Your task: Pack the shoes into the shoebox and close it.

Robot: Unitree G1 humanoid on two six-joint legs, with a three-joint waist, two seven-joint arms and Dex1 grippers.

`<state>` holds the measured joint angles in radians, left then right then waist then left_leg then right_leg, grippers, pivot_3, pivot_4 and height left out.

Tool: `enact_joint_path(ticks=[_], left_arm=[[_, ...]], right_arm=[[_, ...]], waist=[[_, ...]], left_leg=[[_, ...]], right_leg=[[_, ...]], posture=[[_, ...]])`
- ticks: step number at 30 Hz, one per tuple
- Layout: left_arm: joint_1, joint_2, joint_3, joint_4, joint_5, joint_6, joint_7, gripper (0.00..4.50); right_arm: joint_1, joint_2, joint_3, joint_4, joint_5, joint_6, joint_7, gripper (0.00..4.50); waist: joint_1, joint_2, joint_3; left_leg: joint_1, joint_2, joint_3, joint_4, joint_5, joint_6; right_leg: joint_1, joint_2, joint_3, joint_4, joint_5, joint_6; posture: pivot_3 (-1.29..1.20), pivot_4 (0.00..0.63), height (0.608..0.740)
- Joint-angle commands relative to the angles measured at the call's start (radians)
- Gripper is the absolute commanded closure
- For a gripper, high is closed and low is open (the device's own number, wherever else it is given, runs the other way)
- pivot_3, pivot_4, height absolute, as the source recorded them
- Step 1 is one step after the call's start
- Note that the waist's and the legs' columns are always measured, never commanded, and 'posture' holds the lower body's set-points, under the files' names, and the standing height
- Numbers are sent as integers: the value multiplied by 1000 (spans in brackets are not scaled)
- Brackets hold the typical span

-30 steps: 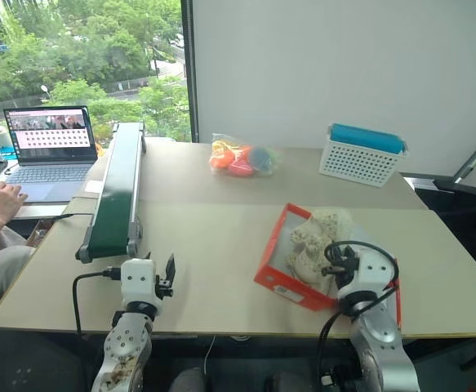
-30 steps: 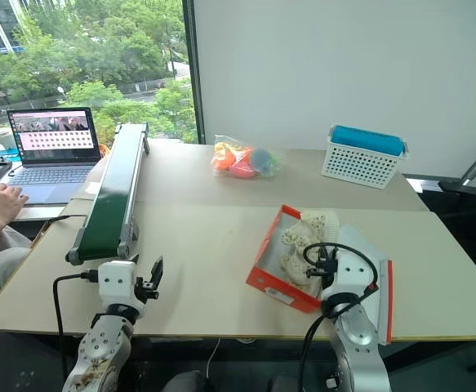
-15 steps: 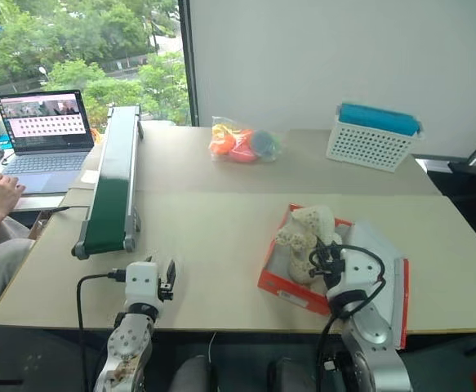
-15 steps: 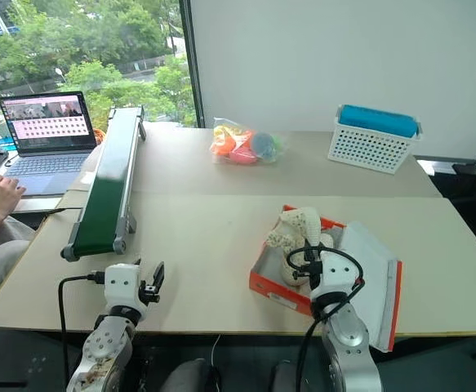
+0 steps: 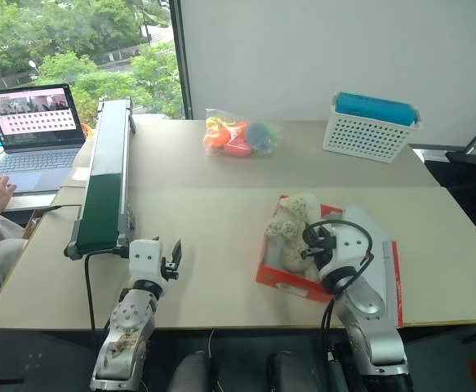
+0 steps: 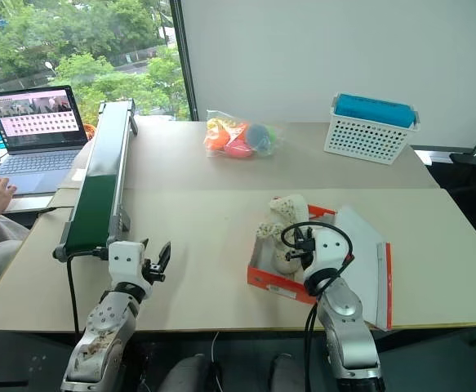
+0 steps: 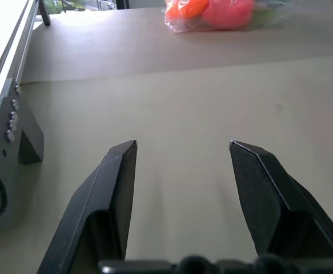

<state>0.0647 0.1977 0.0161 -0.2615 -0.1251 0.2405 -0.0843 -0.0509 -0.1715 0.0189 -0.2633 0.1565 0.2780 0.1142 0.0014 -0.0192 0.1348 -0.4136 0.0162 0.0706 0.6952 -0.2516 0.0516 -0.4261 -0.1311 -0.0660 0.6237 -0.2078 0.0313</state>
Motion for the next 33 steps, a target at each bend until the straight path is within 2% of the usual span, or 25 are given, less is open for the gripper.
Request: enact_joint_path(ticks=[1, 12, 15, 18, 33], left_arm=[[-445, 68, 53, 24, -160, 256, -116, 1755], [-451, 75, 58, 19, -170, 277, -122, 1755], [-455, 78, 59, 20, -173, 285, -124, 1755], [-461, 81, 61, 23, -176, 290, -123, 1755], [-479, 88, 63, 26, -185, 317, -134, 1755]], right_arm=[[-549, -39, -60, 122, 210, 409, 115, 3745], [-563, -47, -66, 119, 214, 439, 125, 3745], [-569, -49, -69, 118, 216, 448, 127, 3745], [-578, -51, -73, 118, 216, 458, 132, 3745], [-640, -54, -99, 91, 262, 537, 136, 3745]], waist=[[-1, 0, 2], [-5, 0, 10], [-5, 0, 11], [-4, -1, 14], [-7, 0, 39]], left_leg=[[-1, 0, 0, 0, 0, 0], [-3, 0, 1, 0, 2, 4], [-10, -1, 1, 1, 6, 8], [-12, -1, 2, 1, 7, 9], [-13, -2, 2, 4, 7, 9]], right_leg=[[-1, 0, 0, 1, 0, 0], [-4, 1, -1, 1, 2, 2], [-11, 1, 0, 2, 5, 4], [-12, 2, 0, 3, 9, -3], [-13, 3, 0, 6, 10, -3]], posture=[[0, 150, 708], [0, 150, 708], [0, 150, 708], [0, 150, 708], [0, 150, 708]])
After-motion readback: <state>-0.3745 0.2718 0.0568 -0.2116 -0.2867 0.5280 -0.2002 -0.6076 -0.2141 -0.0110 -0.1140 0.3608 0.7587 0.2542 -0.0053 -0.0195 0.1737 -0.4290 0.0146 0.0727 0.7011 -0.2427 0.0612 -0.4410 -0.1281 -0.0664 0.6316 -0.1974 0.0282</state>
